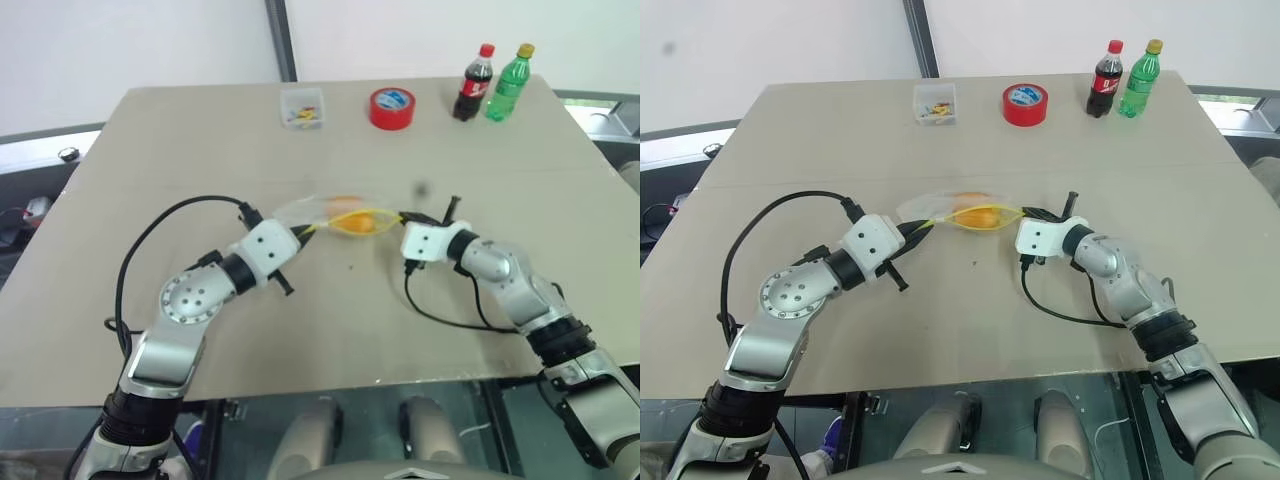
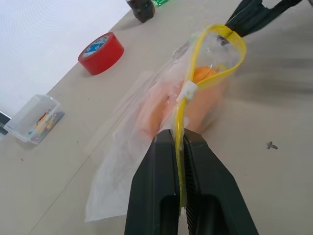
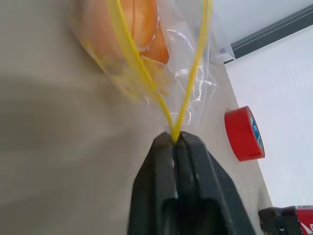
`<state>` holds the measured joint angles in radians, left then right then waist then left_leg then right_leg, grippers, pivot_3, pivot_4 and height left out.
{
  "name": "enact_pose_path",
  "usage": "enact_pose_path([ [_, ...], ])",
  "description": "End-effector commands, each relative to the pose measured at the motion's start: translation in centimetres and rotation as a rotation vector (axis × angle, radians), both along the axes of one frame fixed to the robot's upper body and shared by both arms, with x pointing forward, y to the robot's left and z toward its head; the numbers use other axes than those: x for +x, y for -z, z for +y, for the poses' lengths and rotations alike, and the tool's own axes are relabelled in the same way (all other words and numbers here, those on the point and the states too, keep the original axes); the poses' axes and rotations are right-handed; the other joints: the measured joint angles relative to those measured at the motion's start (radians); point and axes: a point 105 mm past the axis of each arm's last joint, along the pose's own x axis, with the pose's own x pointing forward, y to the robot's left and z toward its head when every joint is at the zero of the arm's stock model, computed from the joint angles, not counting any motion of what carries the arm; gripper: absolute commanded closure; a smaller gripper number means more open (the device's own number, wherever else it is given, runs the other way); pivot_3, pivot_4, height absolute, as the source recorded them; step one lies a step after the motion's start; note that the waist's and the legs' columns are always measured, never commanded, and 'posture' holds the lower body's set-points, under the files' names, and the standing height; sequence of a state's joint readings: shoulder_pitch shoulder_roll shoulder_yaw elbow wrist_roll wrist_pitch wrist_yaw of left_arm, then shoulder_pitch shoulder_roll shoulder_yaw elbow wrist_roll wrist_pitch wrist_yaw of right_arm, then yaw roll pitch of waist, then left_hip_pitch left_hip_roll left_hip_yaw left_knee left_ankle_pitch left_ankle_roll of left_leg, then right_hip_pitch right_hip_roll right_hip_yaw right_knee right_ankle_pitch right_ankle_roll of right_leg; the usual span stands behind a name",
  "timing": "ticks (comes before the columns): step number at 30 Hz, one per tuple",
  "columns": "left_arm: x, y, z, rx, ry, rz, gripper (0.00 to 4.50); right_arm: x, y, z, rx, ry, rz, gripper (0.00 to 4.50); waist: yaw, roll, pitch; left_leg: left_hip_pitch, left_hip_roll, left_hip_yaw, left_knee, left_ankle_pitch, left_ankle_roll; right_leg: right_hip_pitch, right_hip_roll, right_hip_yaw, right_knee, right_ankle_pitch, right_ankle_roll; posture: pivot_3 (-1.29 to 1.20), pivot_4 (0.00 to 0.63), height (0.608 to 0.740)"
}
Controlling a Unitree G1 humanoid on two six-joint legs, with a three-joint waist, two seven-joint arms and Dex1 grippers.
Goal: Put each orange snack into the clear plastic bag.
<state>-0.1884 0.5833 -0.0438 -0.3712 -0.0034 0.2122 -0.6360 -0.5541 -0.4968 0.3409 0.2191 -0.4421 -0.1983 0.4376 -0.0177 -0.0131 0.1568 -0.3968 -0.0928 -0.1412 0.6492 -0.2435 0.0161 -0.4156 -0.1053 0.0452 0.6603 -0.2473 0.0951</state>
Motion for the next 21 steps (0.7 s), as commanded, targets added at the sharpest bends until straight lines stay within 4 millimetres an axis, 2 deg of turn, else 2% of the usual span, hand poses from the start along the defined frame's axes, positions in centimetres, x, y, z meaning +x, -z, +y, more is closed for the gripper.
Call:
enact_pose_path([
  [1,-0.2,-1.9,0.0,-0.015,0.002,-0.067,4.50,0.3,-2.6,-0.2,0.044,0.001,-0.075,4.44,0.000,0.000,0.000,0.000,0.000,0.000,0.000,0.000,0.000,0.000,0.000,0.000,0.000,0.000,0.000,0.00,0.150,0.740],
  [5,0.7,-2.8,0.5,-0.035,-0.032,-0.088,4.50,0.7,-4.9,-1.2,0.073,0.031,-0.115,4.44,0.001,0.000,0.000,0.000,0.000,0.000,0.000,0.000,0.000,0.000,0.000,0.000,0.000,0.000,0.000,0.00,0.150,0.740],
  [9,2.6,-5.0,1.4,-0.063,-0.089,-0.143,4.50,1.5,-9.4,-3.2,0.087,0.092,-0.193,4.44,0.001,0.000,0.000,0.000,0.000,0.000,0.000,0.000,0.000,0.000,0.000,0.000,0.000,0.000,0.000,0.00,0.150,0.740],
  [11,3.4,-5.7,1.6,-0.064,-0.101,-0.166,4.50,1.9,-10.6,-4.0,0.070,0.120,-0.210,4.44,0.000,0.000,0.000,0.000,0.000,-0.001,0.000,0.000,0.000,0.000,0.000,-0.001,0.000,0.000,0.000,0.00,0.150,0.740],
  [13,5.1,-6.3,1.5,-0.061,-0.104,-0.188,4.50,2.6,-12.3,-5.2,0.076,0.175,-0.234,4.44,0.001,0.000,0.000,0.000,0.000,0.000,0.000,0.000,0.000,0.000,0.000,-0.001,-0.001,0.000,0.000,0.00,0.150,0.740],
  [18,9.1,-7.5,0.9,-0.033,-0.136,-0.227,4.50,4.5,-12.6,-7.3,0.105,0.270,-0.191,4.44,0.004,-0.001,0.000,-0.001,-0.001,-0.001,0.000,0.000,0.000,0.001,0.000,-0.002,-0.002,0.000,0.000,0.00,0.150,0.740],
  [21,10.5,-9.1,0.2,-0.044,-0.133,-0.275,4.50,5.4,-13.6,-8.5,0.057,0.311,-0.235,4.44,-0.002,-0.001,0.001,-0.003,-0.004,-0.001,0.000,0.000,0.000,0.000,-0.001,-0.001,-0.002,0.000,0.000,0.00,0.150,0.740],
])
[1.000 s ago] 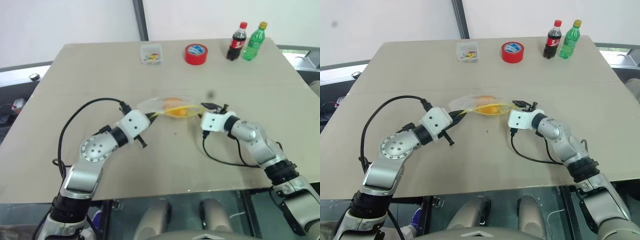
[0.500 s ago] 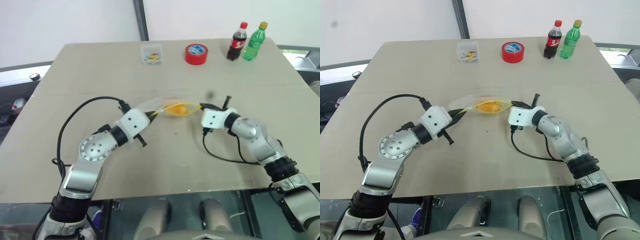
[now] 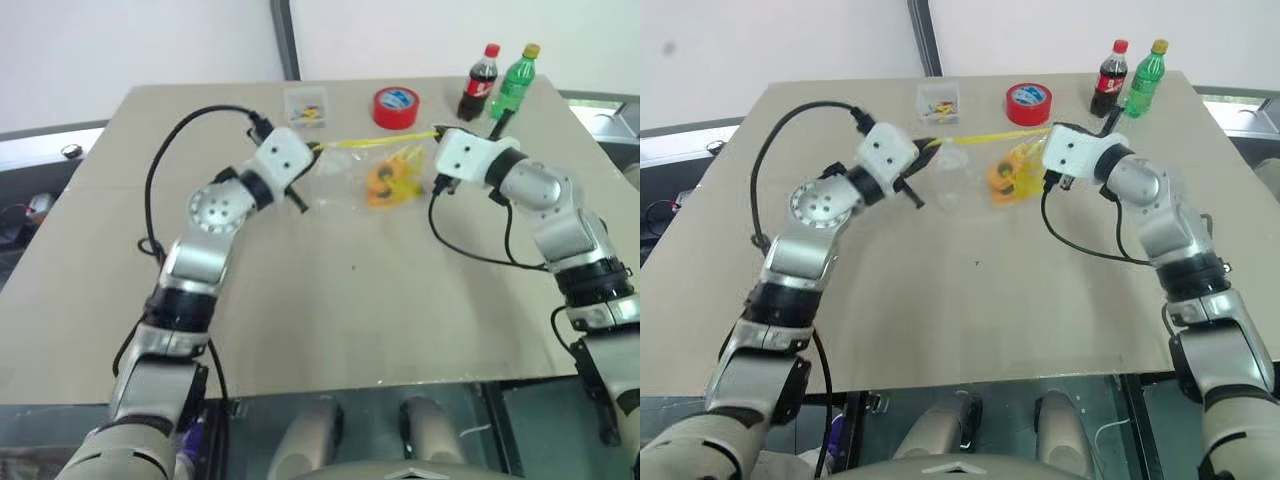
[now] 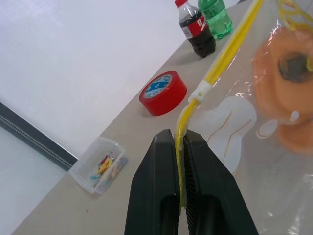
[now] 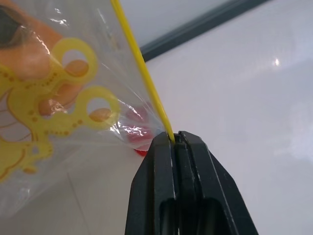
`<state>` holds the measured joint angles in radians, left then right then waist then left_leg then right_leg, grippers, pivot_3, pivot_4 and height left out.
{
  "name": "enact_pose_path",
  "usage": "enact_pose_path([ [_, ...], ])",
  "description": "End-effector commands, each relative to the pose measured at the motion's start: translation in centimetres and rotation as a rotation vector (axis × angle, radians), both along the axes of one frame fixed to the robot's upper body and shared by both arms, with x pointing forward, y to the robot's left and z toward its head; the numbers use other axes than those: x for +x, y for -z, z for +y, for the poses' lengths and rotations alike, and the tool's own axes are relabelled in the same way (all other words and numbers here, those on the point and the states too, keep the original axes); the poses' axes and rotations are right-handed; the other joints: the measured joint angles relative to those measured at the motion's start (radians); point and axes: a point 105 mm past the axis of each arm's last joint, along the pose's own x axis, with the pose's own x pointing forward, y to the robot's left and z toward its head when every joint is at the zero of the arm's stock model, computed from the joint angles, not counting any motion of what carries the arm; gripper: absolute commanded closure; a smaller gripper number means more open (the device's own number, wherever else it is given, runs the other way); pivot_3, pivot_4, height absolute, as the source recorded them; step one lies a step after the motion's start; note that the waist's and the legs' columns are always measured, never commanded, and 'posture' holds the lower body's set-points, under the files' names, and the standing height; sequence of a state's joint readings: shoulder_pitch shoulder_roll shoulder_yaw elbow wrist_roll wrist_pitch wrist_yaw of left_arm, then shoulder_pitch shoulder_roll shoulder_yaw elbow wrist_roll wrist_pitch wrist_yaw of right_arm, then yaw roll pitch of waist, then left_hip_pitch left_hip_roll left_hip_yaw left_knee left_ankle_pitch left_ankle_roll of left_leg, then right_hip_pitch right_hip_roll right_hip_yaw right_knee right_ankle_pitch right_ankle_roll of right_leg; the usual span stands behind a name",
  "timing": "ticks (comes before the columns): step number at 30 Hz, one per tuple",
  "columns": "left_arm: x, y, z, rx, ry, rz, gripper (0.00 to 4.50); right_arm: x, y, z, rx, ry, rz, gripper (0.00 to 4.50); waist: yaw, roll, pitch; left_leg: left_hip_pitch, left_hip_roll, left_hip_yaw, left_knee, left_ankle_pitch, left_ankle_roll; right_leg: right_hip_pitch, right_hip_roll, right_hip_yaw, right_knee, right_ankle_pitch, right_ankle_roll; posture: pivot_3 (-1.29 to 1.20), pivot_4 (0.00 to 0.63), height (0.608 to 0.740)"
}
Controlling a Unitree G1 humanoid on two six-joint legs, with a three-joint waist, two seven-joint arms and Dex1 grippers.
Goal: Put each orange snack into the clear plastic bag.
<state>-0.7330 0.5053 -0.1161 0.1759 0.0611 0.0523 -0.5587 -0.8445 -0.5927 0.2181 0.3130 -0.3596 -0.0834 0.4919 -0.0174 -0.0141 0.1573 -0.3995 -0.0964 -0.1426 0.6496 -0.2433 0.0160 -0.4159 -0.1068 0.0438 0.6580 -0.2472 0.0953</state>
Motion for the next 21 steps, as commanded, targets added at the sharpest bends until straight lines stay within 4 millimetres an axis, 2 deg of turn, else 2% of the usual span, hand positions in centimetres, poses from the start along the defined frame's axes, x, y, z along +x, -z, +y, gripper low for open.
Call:
enact_pose_path([
  [1,1.7,-2.9,1.3,-0.023,-0.075,-0.104,4.50,1.3,-3.6,-4.8,0.000,0.163,-0.105,4.44,-0.003,0.000,0.001,0.000,0.000,0.000,0.000,0.000,0.000,-0.001,0.000,0.000,0.000,0.000,0.000,0.00,0.150,0.740],
  [4,1.8,-4.5,0.7,-0.014,-0.042,-0.172,4.50,1.1,-5.1,-6.0,-0.010,0.179,-0.144,4.44,-0.004,0.000,0.001,-0.005,-0.001,0.000,0.000,0.000,0.000,-0.006,0.000,0.000,0.001,0.000,0.000,0.00,0.150,0.740],
  [6,0.8,-4.1,0.2,0.007,0.023,-0.181,4.50,0.2,-4.7,-6.5,-0.012,0.167,-0.118,4.44,-0.014,0.000,0.000,-0.007,-0.001,0.000,-0.001,0.000,0.000,-0.009,0.000,0.000,0.000,0.000,0.000,0.00,0.150,0.740],
  [9,-1.0,-1.9,-0.4,0.062,0.083,-0.171,4.50,-1.5,-2.0,-6.5,0.016,0.134,0.004,4.44,-0.029,0.000,0.000,-0.016,0.001,0.000,0.002,0.000,0.000,-0.017,-0.001,0.001,0.002,0.000,0.000,0.00,0.150,0.740],
  [11,-2.8,0.1,-1.0,0.064,0.143,-0.140,4.50,-3.3,0.5,-5.8,0.050,0.098,0.101,4.44,-0.032,0.000,0.000,-0.016,0.002,0.001,0.001,0.000,0.000,-0.017,-0.001,0.001,0.003,0.000,0.000,0.00,0.150,0.740],
  [13,-4.6,2.6,-1.2,0.085,0.167,-0.091,4.50,-5.5,4.0,-4.9,0.069,0.058,0.250,4.44,-0.031,0.000,0.000,-0.016,0.002,0.001,0.001,0.000,0.000,-0.017,-0.001,0.002,0.003,0.000,0.000,0.00,0.150,0.740],
  [15,-5.4,3.5,-1.1,0.049,0.148,-0.047,4.50,-7.2,6.0,-4.1,0.099,0.039,0.319,3.89,-0.027,0.001,0.000,-0.016,0.002,0.001,0.002,0.000,0.000,-0.018,0.000,0.002,0.004,0.000,0.000,0.00,0.150,0.740],
  [16,-5.5,3.3,-1.0,0.017,0.136,-0.035,4.50,-7.9,6.6,-3.4,0.133,0.020,0.349,3.67,-0.023,0.001,0.000,-0.016,0.002,0.001,0.003,0.000,0.000,-0.018,0.000,0.002,0.005,0.000,0.000,0.00,0.150,0.740],
  [17,-5.5,2.9,-0.9,-0.007,0.128,-0.030,4.50,-8.3,7.0,-2.9,0.162,0.011,0.369,3.24,-0.022,0.001,0.000,-0.016,0.002,0.001,0.005,0.000,0.000,-0.018,0.000,0.002,0.007,0.000,0.000,0.00,0.150,0.740],
  [20,-5.0,1.3,-0.3,-0.085,0.106,-0.021,4.50,-8.2,7.7,-1.5,0.169,0.015,0.325,1.76,-0.016,0.001,0.001,-0.011,0.002,0.000,0.008,-0.001,0.003,-0.011,0.001,0.001,0.008,0.004,0.000,0.00,0.150,0.740],
  [21,-5.0,0.7,-0.1,-0.113,0.110,-0.009,4.50,-8.0,7.8,-1.0,0.165,0.013,0.309,1.76,-0.017,0.001,0.001,-0.004,0.002,-0.001,0.008,-0.002,0.004,-0.004,0.001,0.000,0.006,0.004,0.001,0.00,0.150,0.740],
])
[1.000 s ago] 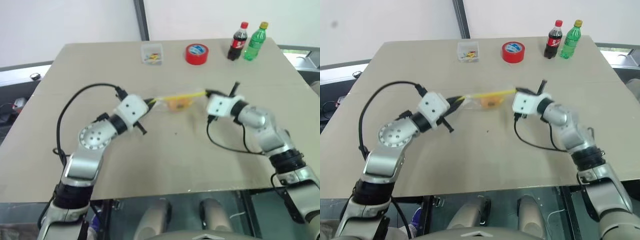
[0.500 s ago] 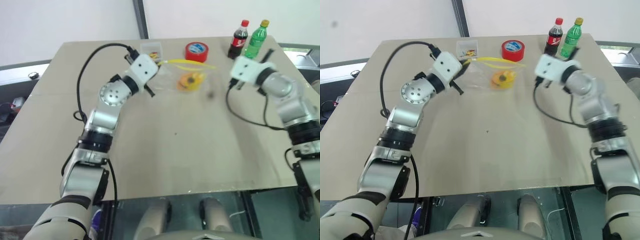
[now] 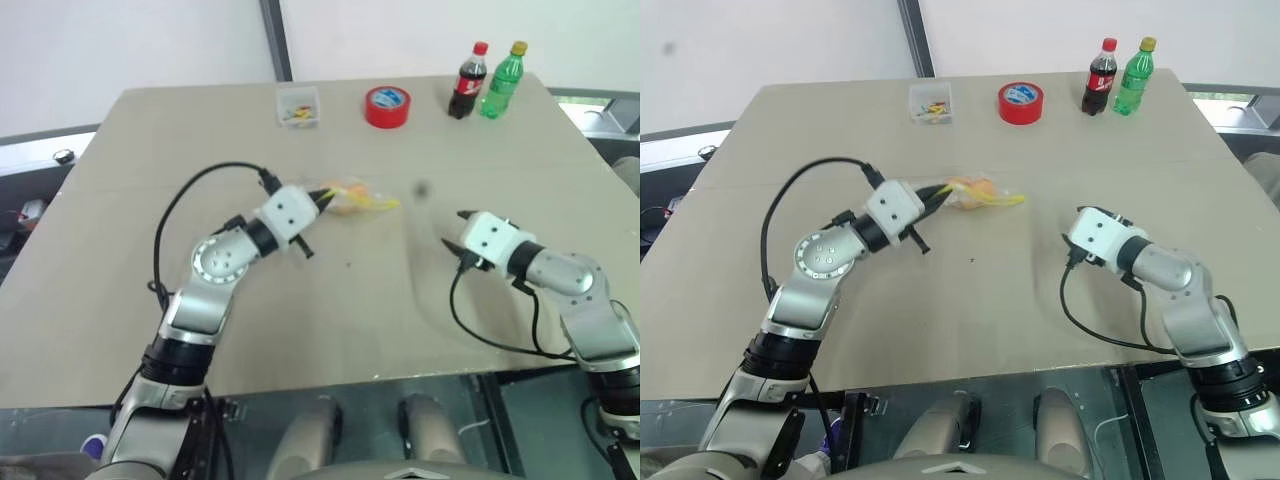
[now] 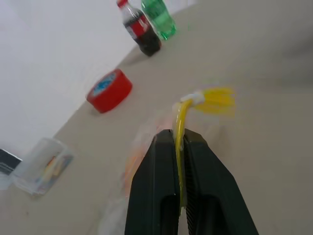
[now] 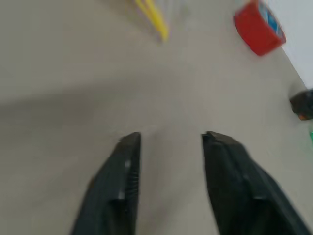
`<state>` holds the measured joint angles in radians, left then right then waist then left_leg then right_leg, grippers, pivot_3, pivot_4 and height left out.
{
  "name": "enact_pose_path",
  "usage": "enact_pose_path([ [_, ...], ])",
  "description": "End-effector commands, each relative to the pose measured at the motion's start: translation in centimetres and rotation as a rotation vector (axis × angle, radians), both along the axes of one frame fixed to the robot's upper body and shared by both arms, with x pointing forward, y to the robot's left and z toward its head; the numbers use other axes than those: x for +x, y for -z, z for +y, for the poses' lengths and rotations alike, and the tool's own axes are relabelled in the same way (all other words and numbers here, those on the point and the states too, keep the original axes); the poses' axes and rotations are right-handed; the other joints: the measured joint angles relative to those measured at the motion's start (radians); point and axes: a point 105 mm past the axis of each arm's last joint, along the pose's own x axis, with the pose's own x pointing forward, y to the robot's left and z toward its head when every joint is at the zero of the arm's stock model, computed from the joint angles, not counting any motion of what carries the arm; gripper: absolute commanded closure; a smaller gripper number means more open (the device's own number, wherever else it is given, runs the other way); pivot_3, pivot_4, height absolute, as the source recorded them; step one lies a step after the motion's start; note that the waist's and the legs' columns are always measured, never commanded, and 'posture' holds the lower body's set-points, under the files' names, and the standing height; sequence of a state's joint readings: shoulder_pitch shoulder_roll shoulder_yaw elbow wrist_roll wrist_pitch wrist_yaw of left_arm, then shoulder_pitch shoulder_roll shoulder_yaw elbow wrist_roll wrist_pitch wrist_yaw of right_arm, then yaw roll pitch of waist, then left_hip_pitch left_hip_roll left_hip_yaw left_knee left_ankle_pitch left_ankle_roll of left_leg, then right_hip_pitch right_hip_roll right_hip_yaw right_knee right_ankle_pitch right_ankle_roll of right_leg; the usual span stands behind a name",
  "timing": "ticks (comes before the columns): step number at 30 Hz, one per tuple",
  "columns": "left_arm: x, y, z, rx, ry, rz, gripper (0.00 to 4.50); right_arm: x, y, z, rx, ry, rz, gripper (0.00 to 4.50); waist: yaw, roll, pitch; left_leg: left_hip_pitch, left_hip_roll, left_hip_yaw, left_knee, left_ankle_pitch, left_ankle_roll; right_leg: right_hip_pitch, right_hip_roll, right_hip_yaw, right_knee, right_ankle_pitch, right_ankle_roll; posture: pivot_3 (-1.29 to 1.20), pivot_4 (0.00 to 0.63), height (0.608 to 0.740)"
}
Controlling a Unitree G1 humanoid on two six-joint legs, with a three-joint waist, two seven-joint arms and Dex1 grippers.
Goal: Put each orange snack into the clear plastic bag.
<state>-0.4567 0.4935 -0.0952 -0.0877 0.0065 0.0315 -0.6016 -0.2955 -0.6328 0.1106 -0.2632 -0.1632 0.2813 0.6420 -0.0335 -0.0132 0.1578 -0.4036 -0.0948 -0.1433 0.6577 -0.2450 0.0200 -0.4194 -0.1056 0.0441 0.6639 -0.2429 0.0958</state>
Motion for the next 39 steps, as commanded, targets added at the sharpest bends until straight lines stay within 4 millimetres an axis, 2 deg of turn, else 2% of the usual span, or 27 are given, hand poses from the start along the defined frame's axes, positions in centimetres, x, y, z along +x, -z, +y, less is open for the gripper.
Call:
enact_pose_path([
  [1,-0.2,-3.5,1.0,-0.107,0.002,-0.032,4.50,0.6,-1.2,1.3,-0.020,-0.002,-0.107,1.76,-0.001,0.000,0.000,0.010,0.000,0.000,-0.002,0.000,0.000,0.010,0.000,0.000,-0.003,0.000,0.000,0.00,0.150,0.740],
  [6,-0.9,-4.7,2.3,-0.178,0.050,0.040,4.50,2.0,-1.2,3.4,-0.045,-0.042,-0.164,1.76,-0.009,0.000,0.000,0.010,0.001,0.001,-0.004,0.002,-0.004,0.008,0.001,0.000,-0.002,0.000,0.000,0.00,0.150,0.740],
  [13,-1.4,-4.0,2.6,-0.139,0.046,0.058,4.50,3.8,-1.8,6.2,0.012,-0.074,-0.198,1.76,-0.004,0.000,0.000,0.009,0.002,0.001,-0.005,0.002,-0.005,0.007,0.001,0.000,-0.005,0.000,0.000,0.00,0.150,0.740],
  [18,-1.7,-3.7,2.7,-0.126,0.037,0.057,4.50,3.9,-2.2,6.7,0.023,-0.109,-0.196,1.76,-0.001,0.000,0.000,0.008,0.002,0.000,-0.005,0.002,-0.005,0.007,0.001,0.000,-0.006,0.000,0.000,0.00,0.150,0.740],
  [22,-1.8,-3.6,2.7,-0.123,0.030,0.055,4.50,3.6,-2.5,7.0,0.031,-0.144,-0.188,2.78,-0.003,0.000,0.000,0.008,0.002,0.000,-0.006,0.002,-0.005,0.007,0.001,0.000,-0.006,0.000,0.000,0.00,0.150,0.740],
  [25,-1.8,-3.6,2.7,-0.127,0.023,0.053,4.50,3.3,-2.7,7.3,0.032,-0.172,-0.185,4.17,-0.006,0.000,0.000,0.008,0.002,0.000,-0.006,0.002,-0.005,0.007,0.001,0.000,-0.006,0.000,0.000,0.00,0.150,0.740],
  [26,-1.8,-3.5,2.7,-0.126,0.022,0.053,4.50,3.3,-2.9,7.3,0.041,-0.173,-0.187,4.43,-0.005,0.000,0.000,0.008,0.002,0.000,-0.006,0.002,-0.005,0.007,0.001,0.000,-0.006,0.000,0.000,0.00,0.150,0.740],
  [30,-1.4,-3.6,2.5,-0.123,0.022,0.047,4.50,4.0,-4.0,6.8,0.037,-0.161,-0.215,4.43,-0.006,0.000,0.000,0.008,0.002,0.001,-0.006,0.002,-0.004,0.007,0.001,0.000,-0.006,0.000,0.000,0.00,0.150,0.740],
  [32,-0.3,-3.8,2.4,-0.112,0.013,0.030,4.50,5.1,-5.0,6.0,0.027,-0.128,-0.246,4.43,-0.005,0.000,0.000,0.008,0.002,0.001,-0.006,0.002,-0.005,0.007,0.001,0.000,-0.006,0.000,0.000,0.00,0.150,0.740],
  [35,1.8,-4.3,2.4,-0.067,-0.021,-0.026,4.50,7.0,-6.9,4.3,0.001,-0.052,-0.320,4.43,0.003,0.000,0.000,0.008,0.001,-0.001,-0.006,0.002,-0.005,0.007,0.001,-0.001,-0.006,0.000,0.000,0.00,0.150,0.740],
  [39,4.1,-7.0,2.0,-0.078,-0.052,-0.132,4.50,8.9,-11.3,1.3,-0.051,0.076,-0.486,4.43,0.000,0.000,0.000,0.005,0.000,-0.001,-0.006,0.003,-0.005,0.005,0.000,-0.001,-0.007,0.000,0.000,0.00,0.150,0.740],
])
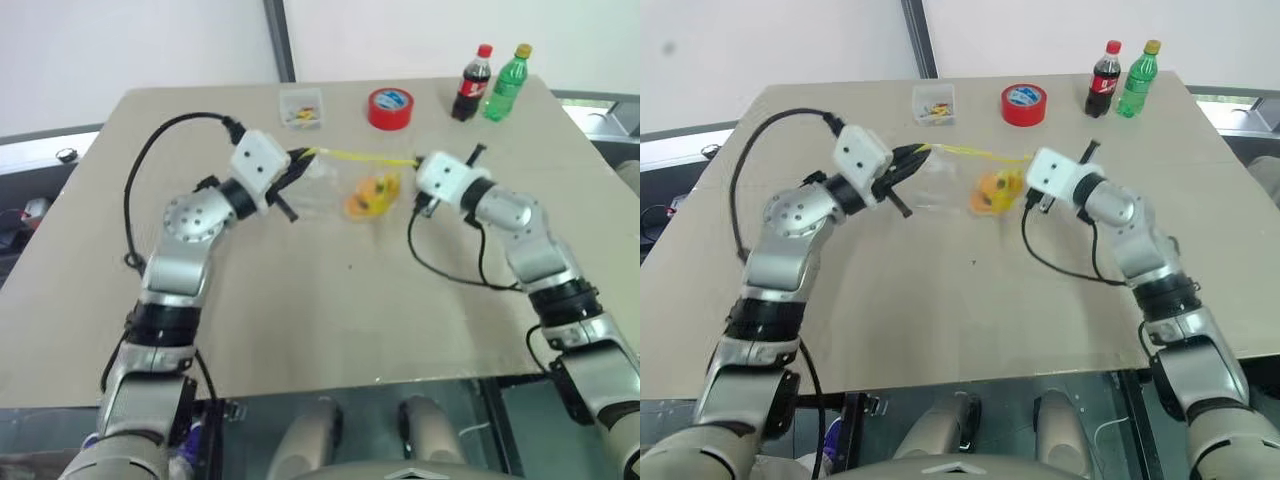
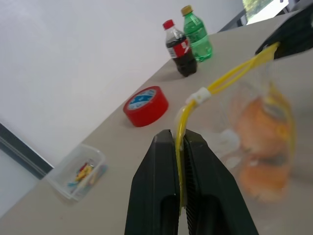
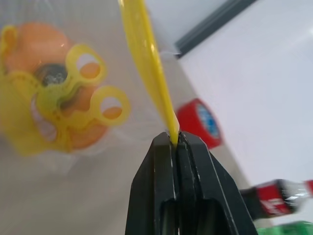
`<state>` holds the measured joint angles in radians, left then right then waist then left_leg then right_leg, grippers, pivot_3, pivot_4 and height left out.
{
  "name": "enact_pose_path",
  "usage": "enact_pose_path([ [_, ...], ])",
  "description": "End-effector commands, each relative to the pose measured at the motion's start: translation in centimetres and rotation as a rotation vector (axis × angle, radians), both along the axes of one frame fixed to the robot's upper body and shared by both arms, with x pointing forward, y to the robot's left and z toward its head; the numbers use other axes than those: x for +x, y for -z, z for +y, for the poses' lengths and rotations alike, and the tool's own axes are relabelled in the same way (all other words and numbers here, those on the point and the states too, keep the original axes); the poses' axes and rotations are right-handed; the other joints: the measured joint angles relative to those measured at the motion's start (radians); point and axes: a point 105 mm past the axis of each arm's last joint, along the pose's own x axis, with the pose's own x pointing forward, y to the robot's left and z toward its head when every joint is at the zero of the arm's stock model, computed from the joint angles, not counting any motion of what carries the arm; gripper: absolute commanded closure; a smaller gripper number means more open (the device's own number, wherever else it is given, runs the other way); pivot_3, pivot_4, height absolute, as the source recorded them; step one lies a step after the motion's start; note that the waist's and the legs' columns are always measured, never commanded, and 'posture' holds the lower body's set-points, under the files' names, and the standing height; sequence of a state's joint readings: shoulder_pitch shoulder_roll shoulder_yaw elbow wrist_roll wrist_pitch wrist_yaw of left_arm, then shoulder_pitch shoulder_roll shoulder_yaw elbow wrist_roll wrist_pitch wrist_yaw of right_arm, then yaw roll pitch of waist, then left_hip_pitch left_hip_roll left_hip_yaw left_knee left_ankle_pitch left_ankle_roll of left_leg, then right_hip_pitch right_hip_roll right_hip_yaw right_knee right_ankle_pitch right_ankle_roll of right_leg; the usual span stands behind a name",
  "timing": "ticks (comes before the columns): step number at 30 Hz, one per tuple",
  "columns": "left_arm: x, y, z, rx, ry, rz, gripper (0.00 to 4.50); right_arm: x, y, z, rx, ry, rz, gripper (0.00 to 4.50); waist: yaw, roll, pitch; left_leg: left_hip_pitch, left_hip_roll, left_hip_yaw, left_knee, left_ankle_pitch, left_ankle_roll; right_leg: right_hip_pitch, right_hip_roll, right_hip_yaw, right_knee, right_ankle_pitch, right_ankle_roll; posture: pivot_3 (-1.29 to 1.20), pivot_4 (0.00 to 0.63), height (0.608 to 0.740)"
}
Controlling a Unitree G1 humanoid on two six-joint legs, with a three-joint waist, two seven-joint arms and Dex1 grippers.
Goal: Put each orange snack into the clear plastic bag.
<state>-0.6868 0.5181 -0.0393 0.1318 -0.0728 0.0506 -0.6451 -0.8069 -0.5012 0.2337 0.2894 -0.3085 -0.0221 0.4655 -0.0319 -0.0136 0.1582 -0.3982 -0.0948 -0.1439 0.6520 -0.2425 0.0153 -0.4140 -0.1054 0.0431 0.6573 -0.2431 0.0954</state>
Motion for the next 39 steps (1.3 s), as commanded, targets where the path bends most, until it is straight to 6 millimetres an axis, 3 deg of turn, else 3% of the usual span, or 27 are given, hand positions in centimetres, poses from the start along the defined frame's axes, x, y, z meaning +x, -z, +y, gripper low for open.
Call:
enact_pose_path([
  [1,0.7,-3.1,-0.1,-0.009,-0.013,-0.150,4.50,0.8,-4.9,-3.8,0.004,0.130,-0.191,4.43,-0.002,0.000,0.000,-0.002,-0.001,0.000,0.000,0.000,0.000,-0.002,0.000,0.000,0.000,0.000,0.000,0.00,0.150,0.740],
  [4,0.2,-2.7,-0.8,0.038,0.032,-0.182,4.50,0.1,-6.0,-5.6,-0.024,0.160,-0.240,4.43,-0.006,0.000,0.000,-0.004,0.000,0.000,-0.002,0.000,0.000,-0.004,-0.001,0.000,-0.003,0.000,0.000,0.00,0.150,0.740],
  [6,-0.7,-1.2,-1.2,0.079,0.066,-0.170,4.50,-1.0,-5.0,-6.1,-0.044,0.150,-0.209,4.43,-0.010,0.000,0.000,-0.004,0.000,0.001,-0.004,0.000,0.000,-0.005,-0.001,0.000,-0.005,0.000,0.000,0.00,0.150,0.740],
  [9,-2.3,1.9,-1.6,0.105,0.094,-0.103,4.50,-3.5,-0.6,-5.9,-0.092,0.102,-0.071,4.43,-0.014,0.000,0.000,-0.004,0.001,0.002,-0.007,0.000,0.000,-0.005,-0.001,0.001,-0.007,0.000,0.000,0.00,0.150,0.740],
  [11,-2.9,3.0,-1.7,0.114,0.091,-0.075,4.50,-4.7,1.0,-5.6,-0.093,0.079,-0.014,4.43,-0.012,0.000,0.000,-0.004,0.002,0.002,-0.007,0.000,0.000,-0.006,0.000,0.002,-0.007,0.000,0.000,0.00,0.150,0.740],
  [13,-4.1,5.5,-2.2,0.152,0.108,-0.030,4.50,-6.2,4.6,-5.3,-0.138,0.067,0.084,4.43,-0.010,0.001,0.000,-0.005,0.001,0.003,-0.004,0.000,0.001,-0.008,0.000,0.003,-0.002,0.000,0.000,0.00,0.150,0.740],
  [15,-5.4,7.0,-2.4,0.129,0.105,0.026,4.50,-7.7,7.3,-5.4,-0.128,0.065,0.167,3.90,-0.006,0.001,0.000,-0.001,0.001,0.004,-0.002,-0.001,0.001,-0.004,0.000,0.004,0.000,0.000,0.000,0.00,0.150,0.740],
  [17,-6.3,7.4,-2.4,0.116,0.086,0.049,4.50,-9.0,8.4,-5.8,-0.120,0.066,0.224,3.28,-0.001,0.001,0.000,0.004,0.002,0.003,-0.002,-0.003,0.005,0.002,0.000,0.003,0.000,0.000,0.000,0.00,0.150,0.740],
  [20,-6.7,7.4,-2.1,0.133,0.059,0.035,4.50,-10.4,7.7,-5.5,-0.053,0.040,0.251,1.77,0.004,0.001,0.000,0.005,0.001,0.003,-0.001,-0.003,0.005,0.002,0.000,0.003,0.002,0.000,0.000,0.00,0.150,0.740],
  [24,-6.6,7.2,-2.2,0.223,0.040,-0.053,4.50,-12.5,6.3,-2.8,-0.119,-0.154,0.281,1.77,0.003,0.001,0.000,0.006,0.002,0.003,-0.001,-0.003,0.005,0.003,0.000,0.003,0.003,0.000,0.000,0.00,0.150,0.740],
  [27,-6.5,7.2,-2.7,0.266,0.045,-0.125,4.50,-12.1,5.2,0.8,-0.157,-0.285,0.223,1.77,-0.005,0.001,0.000,0.006,0.002,0.004,-0.001,-0.003,0.005,0.003,0.001,0.002,0.002,0.000,0.000,0.00,0.150,0.740],
  [32,-6.5,7.0,-3.2,0.294,0.049,-0.189,4.50,-11.8,5.5,6.2,-0.168,-0.434,0.195,1.77,0.001,0.000,0.000,0.004,0.002,0.001,-0.001,-0.001,0.001,0.003,0.001,0.000,0.000,0.000,0.000,0.00,0.150,0.740],
  [39,-6.9,7.7,-3.2,0.321,0.060,-0.192,4.50,-9.4,3.9,8.9,-0.152,-0.432,0.127,1.77,0.010,0.000,0.000,0.003,0.001,0.001,-0.001,-0.001,0.001,0.001,0.000,0.000,0.000,0.000,0.000,0.00,0.150,0.740],
])
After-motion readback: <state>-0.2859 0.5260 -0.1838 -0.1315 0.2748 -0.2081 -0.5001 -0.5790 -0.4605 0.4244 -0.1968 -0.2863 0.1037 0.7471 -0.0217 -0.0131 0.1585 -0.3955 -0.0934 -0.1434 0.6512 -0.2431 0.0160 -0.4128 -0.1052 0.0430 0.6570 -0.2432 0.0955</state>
